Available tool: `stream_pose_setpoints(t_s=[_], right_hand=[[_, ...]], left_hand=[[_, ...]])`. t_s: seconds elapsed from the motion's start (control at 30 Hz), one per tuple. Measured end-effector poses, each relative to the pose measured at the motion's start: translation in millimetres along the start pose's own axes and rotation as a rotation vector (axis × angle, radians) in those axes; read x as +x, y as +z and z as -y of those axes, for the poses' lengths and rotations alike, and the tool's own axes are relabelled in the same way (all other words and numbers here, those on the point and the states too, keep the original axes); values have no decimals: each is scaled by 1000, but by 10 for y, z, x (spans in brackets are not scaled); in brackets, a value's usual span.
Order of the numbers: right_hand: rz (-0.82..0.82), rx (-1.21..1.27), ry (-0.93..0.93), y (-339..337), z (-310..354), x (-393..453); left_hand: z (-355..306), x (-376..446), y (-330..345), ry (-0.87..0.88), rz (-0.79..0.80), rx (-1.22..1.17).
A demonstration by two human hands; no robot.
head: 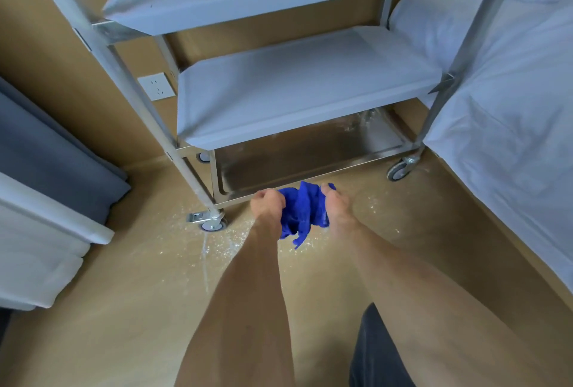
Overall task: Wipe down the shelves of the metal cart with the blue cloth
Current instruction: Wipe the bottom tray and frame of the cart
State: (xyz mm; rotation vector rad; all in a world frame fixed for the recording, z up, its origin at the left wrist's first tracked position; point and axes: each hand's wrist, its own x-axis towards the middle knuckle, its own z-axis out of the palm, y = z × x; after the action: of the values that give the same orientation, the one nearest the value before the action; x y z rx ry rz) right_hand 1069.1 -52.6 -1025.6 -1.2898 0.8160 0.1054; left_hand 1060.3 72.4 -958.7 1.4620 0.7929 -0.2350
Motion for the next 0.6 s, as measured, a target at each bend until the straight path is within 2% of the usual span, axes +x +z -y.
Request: stream_pose_setpoints(t_s=[0.07,0.17,0.2,0.3,0.37,0.43,0.5,0.53,0.57,0.6], right_hand=[[29,-54,-10,19,117,-107],[213,-208,-58,22,263,-333],[210,-249,-60,12,294,-376],[16,-341,-31,-91,391,-434],[-73,-424,-144,-193,478,-483],[99,-388,-184,-282,554,-621],[357,-432,-95,-323,596,-776],[431,-468,-79,-341,601,-812],[446,-451,-84,-336,583,-791],[395,-412,-112,-312,574,-791]], left_hand=[[8,-42,-5,4,-36,-44],[-30,-188,-23,41,-22,-100],[-75,-263,-25,60,-16,-109],[-225,-424,-14,112,-5,-127],[-313,-482,-18,126,-3,-125],[-373,-500,-34,125,9,-131],[-414,-487,-34,127,42,-112],[-428,-479,-32,127,57,-99],[-430,-468,-29,128,60,-93],[-425,-463,-28,131,51,-94]])
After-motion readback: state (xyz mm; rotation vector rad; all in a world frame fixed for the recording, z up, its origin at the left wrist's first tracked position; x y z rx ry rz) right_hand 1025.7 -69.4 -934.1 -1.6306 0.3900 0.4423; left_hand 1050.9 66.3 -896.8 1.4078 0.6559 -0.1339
